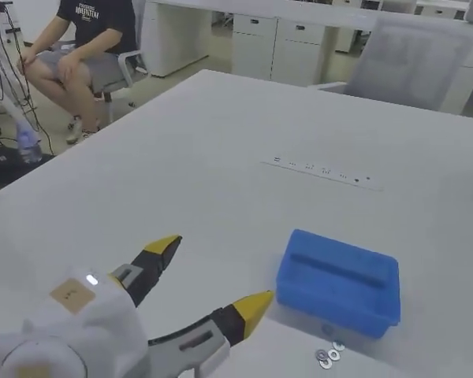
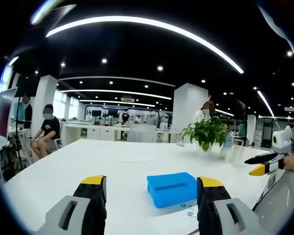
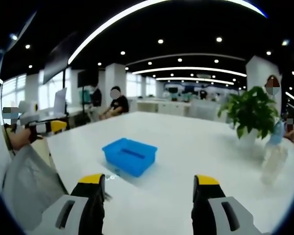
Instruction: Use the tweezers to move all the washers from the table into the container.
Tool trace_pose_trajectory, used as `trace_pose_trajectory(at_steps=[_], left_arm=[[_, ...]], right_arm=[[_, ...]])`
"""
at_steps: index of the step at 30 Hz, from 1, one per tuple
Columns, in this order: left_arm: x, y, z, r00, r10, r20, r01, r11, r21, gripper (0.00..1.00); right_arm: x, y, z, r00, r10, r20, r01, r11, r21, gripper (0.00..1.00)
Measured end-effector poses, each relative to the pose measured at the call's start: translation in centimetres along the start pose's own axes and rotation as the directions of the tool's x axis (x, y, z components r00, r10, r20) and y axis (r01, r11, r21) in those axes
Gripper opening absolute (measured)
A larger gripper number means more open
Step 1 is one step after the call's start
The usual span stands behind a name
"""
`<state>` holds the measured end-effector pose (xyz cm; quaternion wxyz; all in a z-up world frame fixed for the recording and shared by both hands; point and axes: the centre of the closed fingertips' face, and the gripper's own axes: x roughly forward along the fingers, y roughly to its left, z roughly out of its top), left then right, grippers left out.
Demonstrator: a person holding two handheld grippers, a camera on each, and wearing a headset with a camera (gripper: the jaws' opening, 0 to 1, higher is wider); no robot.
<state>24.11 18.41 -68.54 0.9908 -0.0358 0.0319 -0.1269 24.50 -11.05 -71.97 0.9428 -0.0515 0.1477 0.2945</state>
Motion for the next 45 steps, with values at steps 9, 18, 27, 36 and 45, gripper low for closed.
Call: trace_pose_trajectory(at_steps=[9, 18, 27, 36, 45], left_arm=[[0.3, -0.7, -0.6, 0.9991, -0.032, -0.028, 0.032, 0.999, 0.005, 0.76], [0.3, -1.9, -1.4, 0.994, -0.083, -0.071, 0.085, 0.996, 0.023, 0.75], [0.3, -1.6, -1.4, 0.9949, -0.074, -0.068, 0.075, 0.997, 0.01, 0.76], [0.3, -2.0, -2.9, 0.9808, -0.117, -0.156, 0.119, 0.993, 0.004, 0.75], [0.1, -4.8, -6.6, 0.88, -0.286, -0.379, 0.282, 0.957, -0.067, 0.65]], right_arm=[[-0.9, -1.4, 1.0, 0.9954, -0.065, 0.071, 0.066, 0.998, -0.018, 0.72], [-0.8, -1.3, 0.1, 0.9988, -0.042, 0.024, 0.042, 0.999, -0.004, 0.64], [-0.8, -1.5, 0.0, 0.9988, -0.041, 0.027, 0.04, 0.999, 0.023, 0.65], [-0.7, -1.4, -0.1, 0.9994, -0.035, 0.0, 0.035, 0.999, 0.004, 0.57], [-0.3, -1.7, -2.0, 0.9801, -0.021, -0.197, 0.011, 0.999, -0.053, 0.52]])
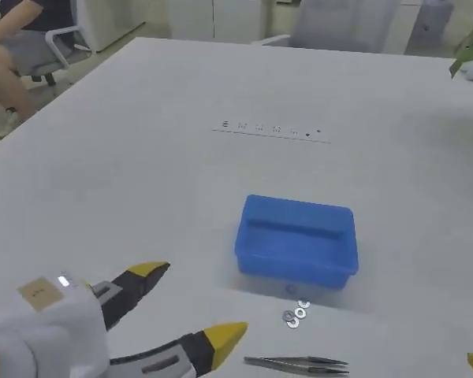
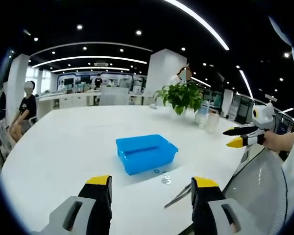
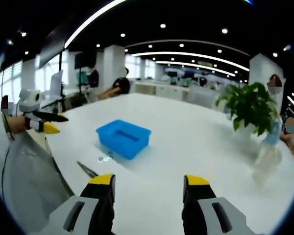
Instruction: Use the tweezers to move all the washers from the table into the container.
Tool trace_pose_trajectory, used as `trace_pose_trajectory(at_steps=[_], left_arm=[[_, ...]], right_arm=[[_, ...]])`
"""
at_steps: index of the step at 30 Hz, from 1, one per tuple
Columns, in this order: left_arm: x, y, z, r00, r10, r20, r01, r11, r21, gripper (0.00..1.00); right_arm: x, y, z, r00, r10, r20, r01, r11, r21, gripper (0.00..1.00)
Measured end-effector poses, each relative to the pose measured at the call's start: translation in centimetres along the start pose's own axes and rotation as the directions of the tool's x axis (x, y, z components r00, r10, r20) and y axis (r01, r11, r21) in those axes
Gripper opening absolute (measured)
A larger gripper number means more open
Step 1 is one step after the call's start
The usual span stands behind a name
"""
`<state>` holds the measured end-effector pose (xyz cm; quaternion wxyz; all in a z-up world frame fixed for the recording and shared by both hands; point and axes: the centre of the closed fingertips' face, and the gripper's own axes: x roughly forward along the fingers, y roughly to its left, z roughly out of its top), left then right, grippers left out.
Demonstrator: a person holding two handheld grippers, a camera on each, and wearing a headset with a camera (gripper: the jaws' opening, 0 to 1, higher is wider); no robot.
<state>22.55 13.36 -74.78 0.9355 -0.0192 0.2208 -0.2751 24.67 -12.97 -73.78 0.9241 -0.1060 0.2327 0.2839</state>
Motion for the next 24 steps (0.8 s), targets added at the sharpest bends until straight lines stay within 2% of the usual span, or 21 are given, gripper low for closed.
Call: trace_pose_trajectory(at_steps=[1, 2, 3, 4, 5, 6, 7, 8, 10, 12, 13, 14, 15, 16, 17, 18, 19, 20, 22, 23, 24], left_arm=[[0.2, -0.4, -0.4, 0.999, -0.033, -0.03, 0.032, 0.999, -0.013, 0.63], [0.5, -0.8, -0.9, 0.9946, -0.075, -0.072, 0.074, 0.997, -0.014, 0.6], [0.6, -1.1, -1.4, 0.9888, -0.101, -0.11, 0.1, 0.995, -0.013, 0.57], [0.9, -1.5, -2.0, 0.9782, -0.136, -0.157, 0.136, 0.991, -0.013, 0.55], [1.0, -1.6, -2.2, 0.9736, -0.151, -0.171, 0.15, 0.989, -0.019, 0.53], [1.4, -1.8, -2.7, 0.9626, -0.176, -0.206, 0.176, 0.984, -0.017, 0.52], [1.6, -1.9, -2.9, 0.9552, -0.188, -0.228, 0.189, 0.982, -0.018, 0.5], [1.9, -2.2, -3.2, 0.9413, -0.22, -0.256, 0.226, 0.974, -0.007, 0.46], [2.4, -2.2, -3.6, 0.9294, -0.234, -0.285, 0.245, 0.97, 0.002, 0.42], [3.0, -2.4, -4.3, 0.9052, -0.266, -0.332, 0.289, 0.957, 0.023, 0.36], [3.3, -2.3, -4.5, 0.8996, -0.267, -0.345, 0.299, 0.954, 0.04, 0.34], [3.5, -2.4, -4.7, 0.8932, -0.274, -0.356, 0.311, 0.949, 0.049, 0.32], [3.8, -2.4, -5.1, 0.885, -0.279, -0.373, 0.321, 0.946, 0.054, 0.31], [3.9, -2.5, -5.4, 0.8769, -0.284, -0.388, 0.332, 0.941, 0.064, 0.31], [4.1, -2.4, -5.9, 0.8646, -0.283, -0.415, 0.348, 0.933, 0.089, 0.31], [4.2, -2.5, -6.2, 0.8566, -0.287, -0.429, 0.358, 0.929, 0.095, 0.31], [4.3, -2.6, -6.5, 0.8492, -0.291, -0.441, 0.37, 0.923, 0.104, 0.3], [4.4, -2.6, -6.8, 0.8419, -0.289, -0.456, 0.378, 0.919, 0.115, 0.3], [4.4, -2.5, -7.6, 0.8171, -0.282, -0.503, 0.406, 0.901, 0.154, 0.28], [4.5, -2.5, -7.8, 0.8145, -0.275, -0.511, 0.413, 0.894, 0.177, 0.27], [4.5, -2.6, -8.1, 0.806, -0.275, -0.524, 0.422, 0.888, 0.183, 0.26]], right_arm=[[0.2, 0.3, 0.2, 0.9995, 0.027, -0.014, -0.027, 1.0, -0.007, 0.5], [0.4, 0.6, 0.4, 0.9986, 0.049, -0.021, -0.049, 0.999, -0.023, 0.48], [0.7, 1.0, 0.5, 0.9961, 0.082, -0.033, -0.083, 0.996, -0.037, 0.44], [1.2, 1.6, 0.6, 0.992, 0.117, -0.047, -0.119, 0.992, -0.048, 0.41], [1.6, 2.1, 0.7, 0.9878, 0.148, -0.049, -0.15, 0.988, -0.048, 0.37], [2.2, 3.2, 0.7, 0.9761, 0.21, -0.056, -0.212, 0.976, -0.04, 0.35], [2.6, 3.8, 0.6, 0.9697, 0.236, -0.063, -0.239, 0.97, -0.039, 0.33], [3.3, 4.7, 0.2, 0.9582, 0.273, -0.086, -0.278, 0.959, -0.049, 0.32], [4.1, 5.9, -0.2, 0.9412, 0.32, -0.109, -0.327, 0.944, -0.052, 0.28], [5.0, 7.6, -0.9, 0.9151, 0.38, -0.134, -0.39, 0.919, -0.055, 0.26], [5.3, 8.0, -1.1, 0.9081, 0.393, -0.146, -0.404, 0.913, -0.059, 0.25], [5.6, 8.3, -1.1, 0.9056, 0.398, -0.147, -0.41, 0.91, -0.064, 0.24], [5.9, 9.0, -1.3, 0.8922, 0.423, -0.159, -0.437, 0.896, -0.072, 0.22], [6.1, 9.4, -1.4, 0.8848, 0.436, -0.165, -0.452, 0.889, -0.073, 0.21], [6.4, 9.8, -1.4, 0.8811, 0.442, -0.167, -0.459, 0.885, -0.076, 0.2], [6.5, 10.0, -1.5, 0.8743, 0.453, -0.174, -0.471, 0.879, -0.076, 0.19], [6.7, 10.5, -1.7, 0.8636, 0.47, -0.183, -0.489, 0.869, -0.075, 0.18], [6.9, 10.7, -1.8, 0.8582, 0.476, -0.193, -0.497, 0.864, -0.083, 0.18], [7.1, 11.2, -2.6, 0.8408, 0.484, -0.242, -0.521, 0.845, -0.121, 0.17], [7.2, 11.3, -2.9, 0.8344, 0.486, -0.26, -0.53, 0.837, -0.137, 0.17], [7.2, 11.6, -3.3, 0.8225, 0.49, -0.289, -0.545, 0.824, -0.156, 0.17]])
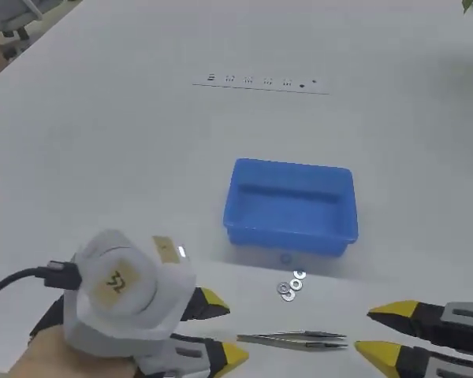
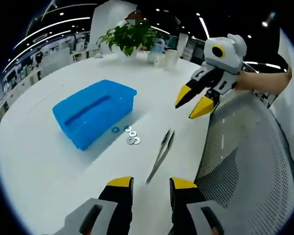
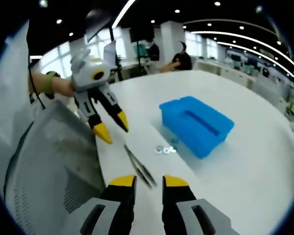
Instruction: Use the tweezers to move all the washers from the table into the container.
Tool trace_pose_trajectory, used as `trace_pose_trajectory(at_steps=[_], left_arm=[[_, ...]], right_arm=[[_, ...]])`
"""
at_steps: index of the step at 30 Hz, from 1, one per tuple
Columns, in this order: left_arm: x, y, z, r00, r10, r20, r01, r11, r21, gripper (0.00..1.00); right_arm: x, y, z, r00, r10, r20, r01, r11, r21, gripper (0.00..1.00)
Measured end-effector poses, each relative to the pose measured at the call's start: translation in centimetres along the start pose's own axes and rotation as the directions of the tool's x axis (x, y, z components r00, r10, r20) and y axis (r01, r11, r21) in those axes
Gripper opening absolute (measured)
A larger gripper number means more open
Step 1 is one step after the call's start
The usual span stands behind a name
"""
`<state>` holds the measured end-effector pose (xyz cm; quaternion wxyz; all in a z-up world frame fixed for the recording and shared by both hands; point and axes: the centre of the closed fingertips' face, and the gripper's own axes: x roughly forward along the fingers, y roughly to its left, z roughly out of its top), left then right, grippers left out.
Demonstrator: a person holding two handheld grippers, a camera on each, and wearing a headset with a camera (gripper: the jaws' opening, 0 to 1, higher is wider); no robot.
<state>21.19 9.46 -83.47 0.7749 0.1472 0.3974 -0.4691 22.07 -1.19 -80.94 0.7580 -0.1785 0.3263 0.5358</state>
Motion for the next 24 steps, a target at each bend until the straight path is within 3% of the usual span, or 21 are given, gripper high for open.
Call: trace_pose_trajectory(at_steps=[7, 10, 13, 15, 19, 24], left_arm=[[0.5, -0.1, -0.4, 0.9987, -0.009, -0.051, 0.014, 0.995, 0.096, 0.2], [0.6, -0.2, -0.4, 0.9981, -0.016, -0.059, 0.022, 0.994, 0.108, 0.17], [0.9, 0.2, -0.8, 0.9945, 0.003, -0.104, 0.017, 0.982, 0.186, 0.15], [1.1, 0.2, -0.7, 0.9935, 0.004, -0.114, 0.023, 0.972, 0.234, 0.11], [1.7, 0.2, -0.4, 0.9931, -0.003, -0.118, 0.033, 0.967, 0.251, 0.07], [2.4, 0.2, -0.7, 0.9883, -0.019, -0.152, 0.062, 0.956, 0.285, 0.06]], right_arm=[[1.3, 0.7, -1.7, 0.9915, 0.056, -0.118, -0.068, 0.992, -0.102, 0.16], [1.6, 0.7, -1.8, 0.9891, 0.066, -0.132, -0.081, 0.99, -0.118, 0.17], [1.9, 1.1, -2.1, 0.9835, 0.092, -0.155, -0.112, 0.986, -0.123, 0.16], [2.2, 1.0, -2.0, 0.9843, 0.096, -0.148, -0.115, 0.985, -0.129, 0.16], [2.5, 1.1, -2.2, 0.9815, 0.105, -0.16, -0.13, 0.979, -0.154, 0.15], [2.8, 0.9, -2.0, 0.9811, 0.106, -0.162, -0.133, 0.977, -0.166, 0.15]])
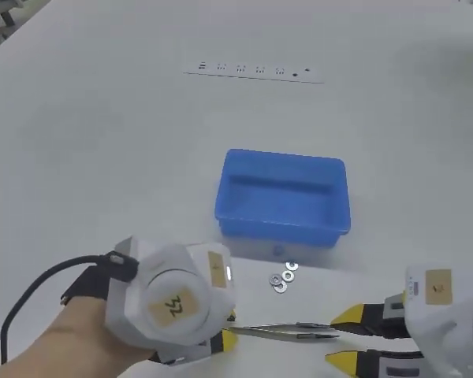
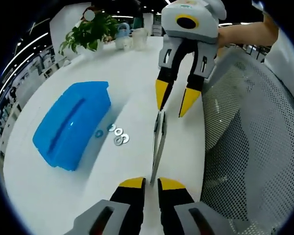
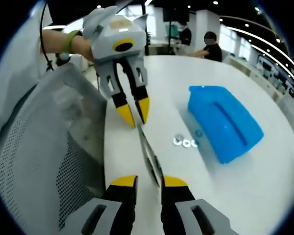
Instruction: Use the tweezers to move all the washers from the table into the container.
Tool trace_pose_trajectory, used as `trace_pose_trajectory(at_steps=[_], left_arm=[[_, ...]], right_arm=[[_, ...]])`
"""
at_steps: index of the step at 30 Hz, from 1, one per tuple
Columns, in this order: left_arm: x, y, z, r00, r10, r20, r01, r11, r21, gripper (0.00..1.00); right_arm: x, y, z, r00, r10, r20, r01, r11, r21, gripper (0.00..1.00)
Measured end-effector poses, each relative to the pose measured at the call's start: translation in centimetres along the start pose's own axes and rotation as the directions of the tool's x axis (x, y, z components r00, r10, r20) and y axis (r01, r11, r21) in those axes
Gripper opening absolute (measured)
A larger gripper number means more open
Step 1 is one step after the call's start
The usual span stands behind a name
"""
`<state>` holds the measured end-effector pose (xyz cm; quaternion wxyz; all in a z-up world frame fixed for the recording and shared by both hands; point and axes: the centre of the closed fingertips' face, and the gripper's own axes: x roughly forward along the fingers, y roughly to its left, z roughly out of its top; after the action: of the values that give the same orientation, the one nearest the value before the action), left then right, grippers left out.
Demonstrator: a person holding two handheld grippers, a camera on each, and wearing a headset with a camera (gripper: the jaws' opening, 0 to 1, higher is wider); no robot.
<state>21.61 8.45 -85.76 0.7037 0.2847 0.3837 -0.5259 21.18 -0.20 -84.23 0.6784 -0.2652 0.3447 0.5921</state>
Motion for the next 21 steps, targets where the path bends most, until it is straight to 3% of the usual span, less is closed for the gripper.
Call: trace_pose_trajectory(at_steps=[4, 9, 13, 21], left_arm=[[0.1, 0.0, 0.1, 1.0, -0.008, -0.001, 0.008, 1.0, 0.017, 0.0], [-0.3, -0.1, 0.6, 0.9996, -0.024, 0.018, 0.023, 1.0, 0.018, 0.0], [-1.4, -0.2, 1.7, 0.9985, -0.019, 0.052, 0.015, 0.998, 0.067, 0.0], [-4.1, -0.9, 4.7, 0.9929, -0.002, 0.119, -0.011, 0.994, 0.113, 0.0]], right_arm=[[0.3, -0.1, 0.0, 1.0, 0.006, -0.001, -0.006, 1.0, -0.001, 0.14], [0.5, -0.2, 0.0, 0.9999, 0.011, -0.003, -0.011, 1.0, -0.018, 0.14], [0.4, -0.3, 0.2, 0.9999, 0.01, 0.002, -0.01, 0.999, -0.034, 0.13], [0.1, -0.1, 1.0, 0.9994, 0.01, 0.033, -0.009, 0.999, -0.035, 0.13]])
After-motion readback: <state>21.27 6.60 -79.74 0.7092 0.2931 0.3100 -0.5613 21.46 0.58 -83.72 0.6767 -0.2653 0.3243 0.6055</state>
